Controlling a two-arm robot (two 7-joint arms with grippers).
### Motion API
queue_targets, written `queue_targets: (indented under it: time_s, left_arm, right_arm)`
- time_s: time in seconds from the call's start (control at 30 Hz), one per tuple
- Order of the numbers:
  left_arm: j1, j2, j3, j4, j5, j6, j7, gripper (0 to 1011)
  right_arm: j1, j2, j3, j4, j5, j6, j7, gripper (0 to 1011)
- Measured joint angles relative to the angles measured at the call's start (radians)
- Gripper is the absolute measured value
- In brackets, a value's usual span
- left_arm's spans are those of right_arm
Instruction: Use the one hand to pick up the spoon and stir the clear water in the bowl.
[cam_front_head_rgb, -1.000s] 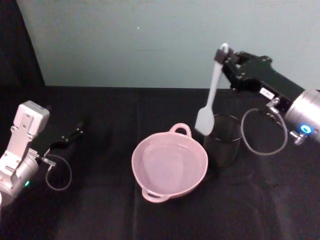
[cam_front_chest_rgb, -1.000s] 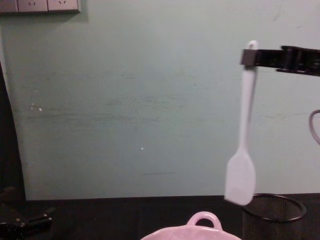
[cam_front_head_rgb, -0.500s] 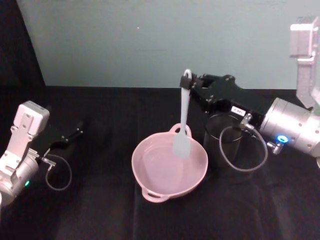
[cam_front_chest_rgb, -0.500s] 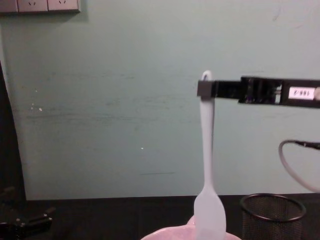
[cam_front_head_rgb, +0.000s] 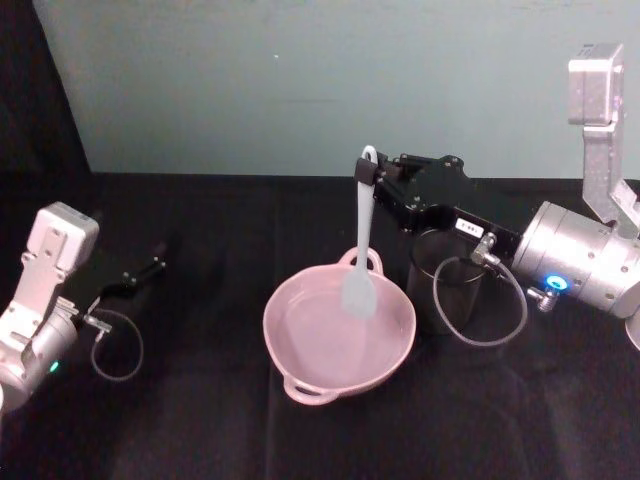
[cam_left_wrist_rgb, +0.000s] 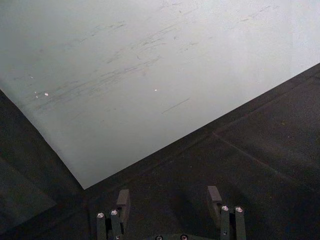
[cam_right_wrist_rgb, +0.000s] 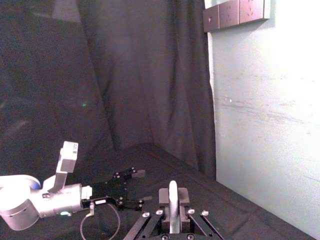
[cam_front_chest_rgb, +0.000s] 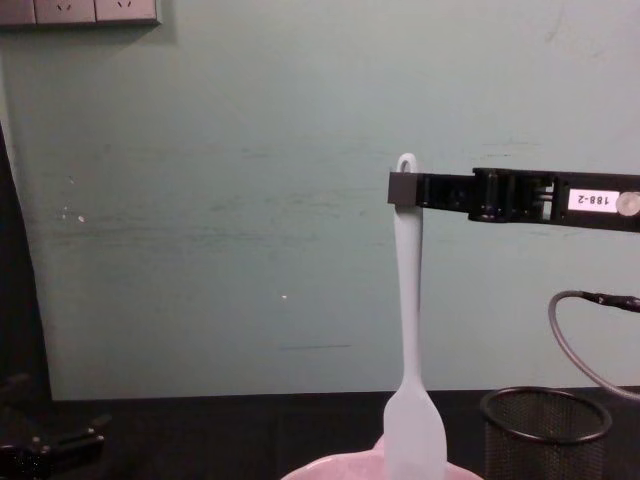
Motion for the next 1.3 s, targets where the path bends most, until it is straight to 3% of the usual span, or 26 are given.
queue_targets:
  time_s: [0.53, 0.67, 0.87, 0.97, 1.3]
  left_arm:
    - [0.000, 0.000, 0.000, 0.000, 0.000, 0.000, 0.000, 1005]
    - [0.000, 0.000, 0.000, 0.000, 0.000, 0.000, 0.000, 1005]
    - [0.000, 0.000, 0.000, 0.000, 0.000, 0.000, 0.000, 1005]
    - [0.000, 0.000, 0.000, 0.000, 0.000, 0.000, 0.000, 1005]
    - [0.000, 0.000, 0.000, 0.000, 0.000, 0.000, 0.000, 1005]
  right_arm:
    - [0.002, 0.007, -0.001, -0.002, 0.000, -0.002, -0.002, 110]
    - [0.030, -0.002, -0.023, 0.015, -0.007, -0.006, -0.001, 110]
    - [0.103, -0.046, -0.084, 0.100, -0.044, -0.031, 0.039, 110]
    - [0.141, -0.075, -0.124, 0.169, -0.077, -0.070, 0.081, 110]
    - [0.124, -0.112, -0.155, 0.236, -0.115, -0.159, 0.125, 110]
